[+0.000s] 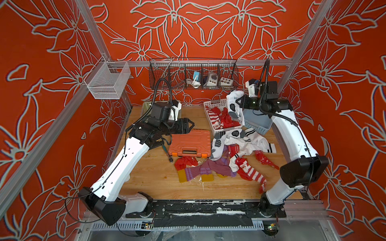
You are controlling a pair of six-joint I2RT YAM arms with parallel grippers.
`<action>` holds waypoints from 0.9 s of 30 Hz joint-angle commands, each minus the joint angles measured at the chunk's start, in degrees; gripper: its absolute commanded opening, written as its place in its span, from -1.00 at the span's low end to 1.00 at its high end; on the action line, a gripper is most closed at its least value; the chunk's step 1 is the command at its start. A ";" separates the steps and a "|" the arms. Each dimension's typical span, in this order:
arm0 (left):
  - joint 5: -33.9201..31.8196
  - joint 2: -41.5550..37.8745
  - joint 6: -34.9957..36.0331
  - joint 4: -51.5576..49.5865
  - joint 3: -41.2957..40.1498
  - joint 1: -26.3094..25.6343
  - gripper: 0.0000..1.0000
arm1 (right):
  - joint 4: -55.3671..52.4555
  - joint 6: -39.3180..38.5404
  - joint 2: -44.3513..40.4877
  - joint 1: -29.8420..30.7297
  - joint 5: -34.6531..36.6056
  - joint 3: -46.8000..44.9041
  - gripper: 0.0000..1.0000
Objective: Sort the socks into the basket by color
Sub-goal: Place the sock in the bin.
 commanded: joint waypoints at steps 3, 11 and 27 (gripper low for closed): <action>3.08 2.64 2.21 -0.54 0.28 3.05 0.47 | -0.96 0.09 5.64 -4.34 5.92 7.57 -1.00; 4.46 5.17 5.13 -1.77 1.63 5.99 0.46 | -2.42 -2.68 18.37 -7.28 14.25 20.55 -1.00; 4.16 7.30 5.59 5.39 -4.96 9.45 0.45 | -0.91 0.63 36.89 -12.01 20.46 33.06 -1.00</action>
